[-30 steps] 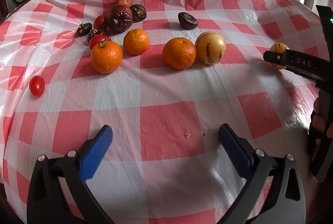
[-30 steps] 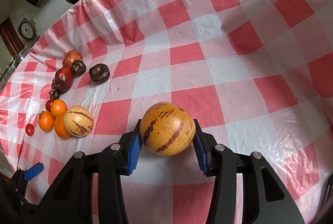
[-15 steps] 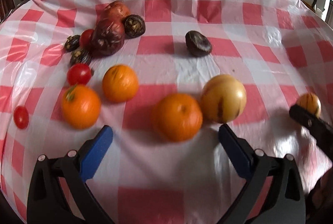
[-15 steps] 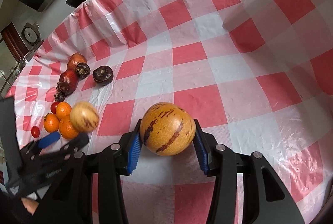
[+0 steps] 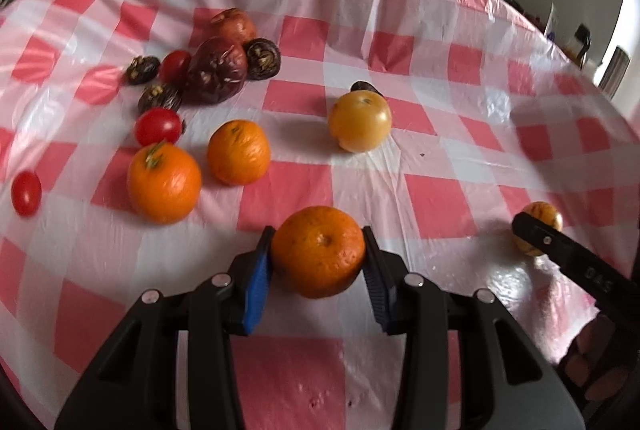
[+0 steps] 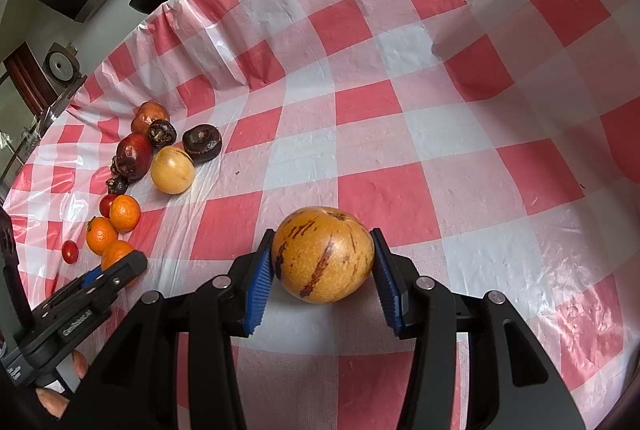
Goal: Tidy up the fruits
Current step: 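Grasp an orange with the left gripper while the right gripper holds the pepino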
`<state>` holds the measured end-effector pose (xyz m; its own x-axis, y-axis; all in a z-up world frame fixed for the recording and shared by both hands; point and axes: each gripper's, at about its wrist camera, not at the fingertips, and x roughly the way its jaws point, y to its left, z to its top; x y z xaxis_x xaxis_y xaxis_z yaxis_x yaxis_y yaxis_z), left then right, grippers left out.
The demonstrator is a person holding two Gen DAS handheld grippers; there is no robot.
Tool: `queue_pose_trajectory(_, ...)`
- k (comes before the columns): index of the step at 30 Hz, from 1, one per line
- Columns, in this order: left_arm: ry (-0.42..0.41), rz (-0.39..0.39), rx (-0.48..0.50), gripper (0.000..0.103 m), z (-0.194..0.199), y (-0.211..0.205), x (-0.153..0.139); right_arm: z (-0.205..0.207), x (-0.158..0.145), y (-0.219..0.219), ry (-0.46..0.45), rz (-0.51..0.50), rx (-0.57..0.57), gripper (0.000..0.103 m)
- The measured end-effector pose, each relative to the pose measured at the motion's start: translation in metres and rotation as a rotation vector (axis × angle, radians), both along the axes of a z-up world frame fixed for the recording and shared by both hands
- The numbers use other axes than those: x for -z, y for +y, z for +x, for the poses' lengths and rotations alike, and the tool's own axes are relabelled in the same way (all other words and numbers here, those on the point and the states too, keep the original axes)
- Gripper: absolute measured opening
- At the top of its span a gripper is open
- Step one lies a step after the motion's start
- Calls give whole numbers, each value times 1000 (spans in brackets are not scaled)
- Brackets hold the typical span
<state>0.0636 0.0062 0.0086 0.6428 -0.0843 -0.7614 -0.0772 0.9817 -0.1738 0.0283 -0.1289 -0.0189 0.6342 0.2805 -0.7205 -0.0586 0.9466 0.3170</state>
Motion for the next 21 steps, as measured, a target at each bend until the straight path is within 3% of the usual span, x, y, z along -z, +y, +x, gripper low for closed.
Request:
queue_pose_trajectory(15,-20,-83,-17,43,-4,13,0,0,-1,0,0,0,0,47)
queue_pose_trajectory(21,-39,-49,-68,43,-19,16,-4,0,-1,-2,-2,35,-9,47)
